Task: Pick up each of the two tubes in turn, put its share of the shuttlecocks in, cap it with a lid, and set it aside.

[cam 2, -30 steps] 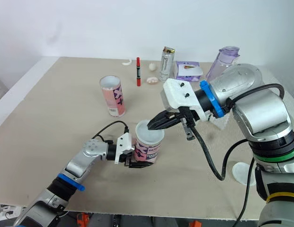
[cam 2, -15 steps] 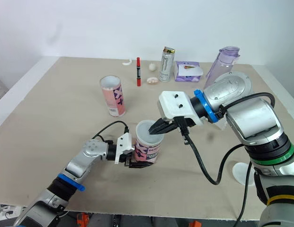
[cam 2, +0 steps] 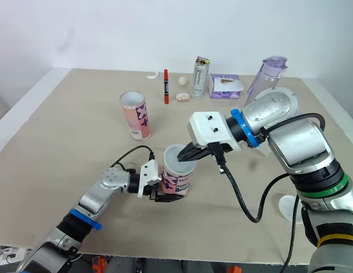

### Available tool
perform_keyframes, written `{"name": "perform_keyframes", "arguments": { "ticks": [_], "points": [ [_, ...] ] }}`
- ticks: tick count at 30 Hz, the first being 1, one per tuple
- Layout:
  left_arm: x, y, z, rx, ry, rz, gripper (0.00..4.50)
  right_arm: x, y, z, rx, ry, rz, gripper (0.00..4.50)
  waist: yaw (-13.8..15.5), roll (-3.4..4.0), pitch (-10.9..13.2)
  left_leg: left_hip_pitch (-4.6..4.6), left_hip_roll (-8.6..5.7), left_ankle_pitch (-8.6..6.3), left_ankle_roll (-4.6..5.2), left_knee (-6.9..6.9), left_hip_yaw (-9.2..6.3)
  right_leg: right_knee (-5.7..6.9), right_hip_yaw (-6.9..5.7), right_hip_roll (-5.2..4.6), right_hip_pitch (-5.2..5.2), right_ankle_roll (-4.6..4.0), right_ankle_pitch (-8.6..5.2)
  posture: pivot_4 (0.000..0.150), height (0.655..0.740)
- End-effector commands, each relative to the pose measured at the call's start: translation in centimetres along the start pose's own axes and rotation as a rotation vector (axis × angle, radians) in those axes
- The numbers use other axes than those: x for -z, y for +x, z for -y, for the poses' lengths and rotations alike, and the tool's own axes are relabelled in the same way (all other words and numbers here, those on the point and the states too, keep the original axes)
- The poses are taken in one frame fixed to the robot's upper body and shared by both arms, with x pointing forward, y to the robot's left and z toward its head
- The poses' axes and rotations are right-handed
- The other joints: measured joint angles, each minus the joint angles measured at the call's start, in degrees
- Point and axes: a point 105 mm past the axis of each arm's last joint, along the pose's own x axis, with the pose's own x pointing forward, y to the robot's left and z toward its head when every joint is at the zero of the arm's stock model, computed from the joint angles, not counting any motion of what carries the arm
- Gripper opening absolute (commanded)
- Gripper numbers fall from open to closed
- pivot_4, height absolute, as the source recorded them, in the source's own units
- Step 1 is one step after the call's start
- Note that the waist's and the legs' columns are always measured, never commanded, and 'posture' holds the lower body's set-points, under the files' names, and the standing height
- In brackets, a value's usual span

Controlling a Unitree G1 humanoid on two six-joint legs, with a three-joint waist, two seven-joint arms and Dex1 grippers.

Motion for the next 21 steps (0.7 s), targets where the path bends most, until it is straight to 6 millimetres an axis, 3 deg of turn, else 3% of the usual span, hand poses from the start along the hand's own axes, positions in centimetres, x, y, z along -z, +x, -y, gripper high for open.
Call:
{"name": "perform_keyframes", "arguments": {
  "ticks": [1, 11, 21],
  "points": [
    [3.4, -0.6, 0.3, -0.031, -0.09, -0.116, 3.12, 0.0, 0.4, -0.2, -0.018, -0.006, 0.003, 0.06, 0.0, 0.0, 0.0, 0.0, 0.0, 0.0, 0.0, 0.0, 0.0, 0.0, 0.0, 0.0, 0.0, 0.0, 0.0, 0.15, 0.74],
    [3.3, -0.5, 0.3, -0.037, -0.09, -0.112, 3.12, 0.6, 1.4, -0.2, -0.048, 0.027, -0.03, 0.06, 0.0, -0.02, 0.0, 0.06, 0.01, 0.0, -0.01, 0.0, 0.0, 0.0, 0.0, -0.01, 0.01, -0.01, 0.01, 0.15, 0.74],
    [3.3, -0.6, 0.0, -0.054, -0.081, -0.108, 3.12, 2.7, 1.8, -0.3, -0.055, 0.101, -0.115, 0.06, -0.1, -0.24, -0.2, 0.33, 0.02, -0.09, -0.14, -0.01, 0.01, 0.0, -0.18, -0.32, 0.11, -0.08, 0.05, 0.15, 0.74]
  ]
}}
